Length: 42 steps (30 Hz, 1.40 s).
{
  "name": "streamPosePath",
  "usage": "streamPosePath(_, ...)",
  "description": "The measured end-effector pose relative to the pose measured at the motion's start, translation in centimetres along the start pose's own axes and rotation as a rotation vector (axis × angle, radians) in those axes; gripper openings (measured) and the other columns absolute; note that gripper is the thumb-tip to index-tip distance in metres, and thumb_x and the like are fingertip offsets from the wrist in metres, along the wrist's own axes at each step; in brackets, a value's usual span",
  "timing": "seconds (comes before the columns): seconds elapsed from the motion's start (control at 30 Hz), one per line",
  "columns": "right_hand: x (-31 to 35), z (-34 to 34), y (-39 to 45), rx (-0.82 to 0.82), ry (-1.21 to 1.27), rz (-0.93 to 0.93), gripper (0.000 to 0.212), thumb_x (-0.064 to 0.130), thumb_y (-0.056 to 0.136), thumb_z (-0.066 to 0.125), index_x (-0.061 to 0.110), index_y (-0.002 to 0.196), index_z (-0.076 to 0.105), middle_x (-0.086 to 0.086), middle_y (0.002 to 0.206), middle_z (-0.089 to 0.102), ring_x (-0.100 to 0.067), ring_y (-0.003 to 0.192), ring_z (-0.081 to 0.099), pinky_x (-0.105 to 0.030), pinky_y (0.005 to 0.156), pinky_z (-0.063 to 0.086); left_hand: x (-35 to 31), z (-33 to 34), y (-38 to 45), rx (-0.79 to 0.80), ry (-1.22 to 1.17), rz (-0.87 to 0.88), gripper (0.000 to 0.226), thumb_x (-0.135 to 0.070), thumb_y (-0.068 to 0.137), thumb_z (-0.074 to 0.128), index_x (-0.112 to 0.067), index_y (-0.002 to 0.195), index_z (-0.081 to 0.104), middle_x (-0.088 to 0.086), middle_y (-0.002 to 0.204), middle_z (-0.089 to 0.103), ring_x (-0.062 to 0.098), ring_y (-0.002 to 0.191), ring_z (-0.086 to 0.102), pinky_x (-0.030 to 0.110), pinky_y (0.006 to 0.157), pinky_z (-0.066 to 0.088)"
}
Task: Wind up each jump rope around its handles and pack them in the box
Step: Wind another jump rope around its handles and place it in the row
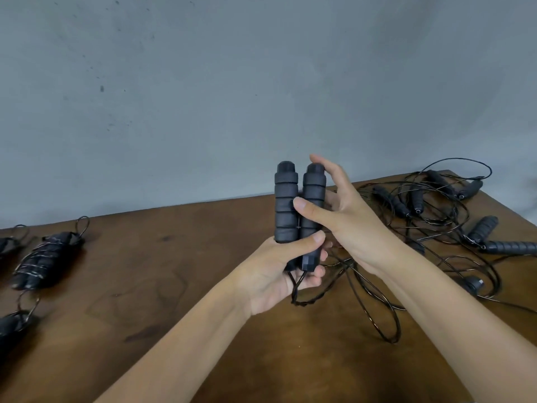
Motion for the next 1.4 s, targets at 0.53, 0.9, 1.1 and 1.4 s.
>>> streamPosePath(0.53, -6.4, 6.1, -4.6, 0.692, -0.232, 0.206, 0.043, 0.055, 0.092, 0.065, 0.025, 0.123, 0.058, -0.001, 0.107, 0.075, -0.017, 0.091, 0.068, -0.044, 0.102, 0.053, -1.9, -4.8, -2.5, -0.012, 0.082, -0.016, 0.02, -0.026, 0.098, 0.069, -0.007, 0.102, 0.065, 0.006, 0.088, 0.061, 0.015, 0.062, 0.054, 0.023, 0.052, 0.05)
streamPosePath(0.9, -5.0, 1.0, -2.0, 0.56, -0.827, 0.038, 0.016, 0.043, 0.094, 0.068, 0.035, 0.081, 0.07, 0.01, 0.081, 0.069, -0.008, 0.082, 0.067, -0.035, 0.085, 0.053, -3.4, -8.6, -3.9, -0.166, 0.238, -0.145, 0.024, -0.027, 0.09, 0.076, -0.009, 0.098, 0.064, 0.004, 0.084, 0.058, 0.014, 0.059, 0.043, 0.017, 0.045, 0.028)
streamPosePath(1.1, -3.3, -1.5, 0.5, 0.373, -1.096, -0.033, 0.031, 0.064, 0.087, 0.065, 0.036, 0.074, 0.066, 0.021, 0.077, 0.064, 0.001, 0.076, 0.058, -0.028, 0.069, 0.049, -3.3, -8.2, -3.0, -0.131, 0.308, -0.179, 0.02, -0.025, 0.089, 0.079, -0.013, 0.096, 0.065, 0.002, 0.084, 0.057, 0.013, 0.06, 0.043, 0.018, 0.049, 0.026)
streamPosePath(1.4, -0.2, 1.2, 0.2, 0.231, -1.322, -0.392, 0.035, 0.065, 0.09, 0.046, 0.032, 0.082, 0.054, 0.015, 0.073, 0.057, -0.007, 0.071, 0.058, -0.034, 0.064, 0.05, -1.1, -7.3, -1.0, -0.132, 0.435, -0.274, 0.03, -0.016, 0.089, 0.083, -0.011, 0.103, 0.056, 0.004, 0.08, 0.054, 0.014, 0.058, 0.043, 0.016, 0.046, 0.026)
Point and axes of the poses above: each hand's wrist, its own y-axis towards the middle knuckle, its own z-axis out of the palm, x = y × z, the point moved 6 cm from there along y, towards the middle knuckle
